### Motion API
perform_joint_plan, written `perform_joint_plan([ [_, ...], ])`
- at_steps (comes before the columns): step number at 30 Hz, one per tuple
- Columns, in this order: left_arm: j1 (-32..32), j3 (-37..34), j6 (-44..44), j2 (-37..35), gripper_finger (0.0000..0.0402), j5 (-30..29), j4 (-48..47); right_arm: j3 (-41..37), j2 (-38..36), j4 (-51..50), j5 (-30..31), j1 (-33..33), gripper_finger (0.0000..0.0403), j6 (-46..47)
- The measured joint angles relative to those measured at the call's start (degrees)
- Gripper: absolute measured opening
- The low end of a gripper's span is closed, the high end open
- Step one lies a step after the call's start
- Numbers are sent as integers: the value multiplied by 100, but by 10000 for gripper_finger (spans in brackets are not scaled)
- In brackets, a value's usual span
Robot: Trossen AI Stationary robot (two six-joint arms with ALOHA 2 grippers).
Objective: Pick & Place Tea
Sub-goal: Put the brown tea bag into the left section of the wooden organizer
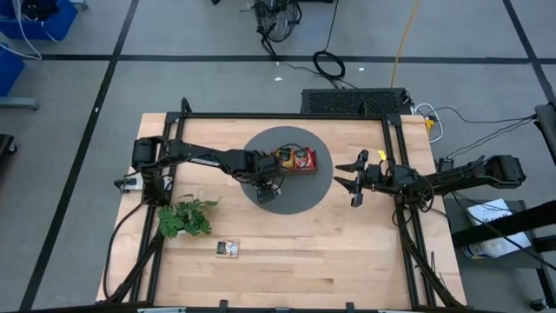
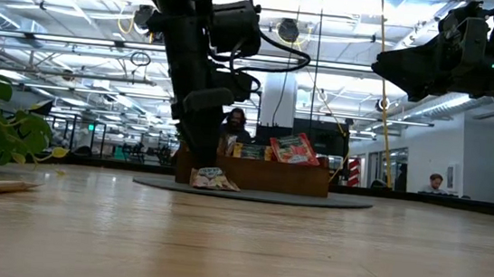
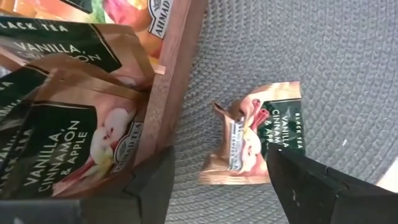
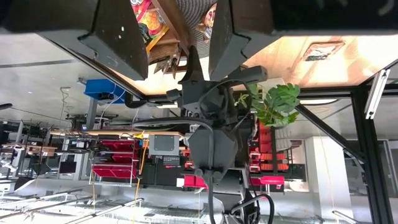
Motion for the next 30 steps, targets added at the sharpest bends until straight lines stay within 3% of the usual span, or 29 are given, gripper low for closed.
perform_joint_plan([
  [7,36,2,-2,240,257,222,-38,2,0,-1,2,-2,155,0],
  [18,25,33,-39,622,227,462,74,0,2,4,0,-2,155,0],
  [23,-6,-11,-2,388,158,682,31,0,2,2,2,0,155,0],
  [28,-86,-4,-5,115,32,742,107,0,2,2,0,-2,155,0],
  [30,-106,-7,-46,52,20,719,164,1,2,3,1,-1,155,0],
])
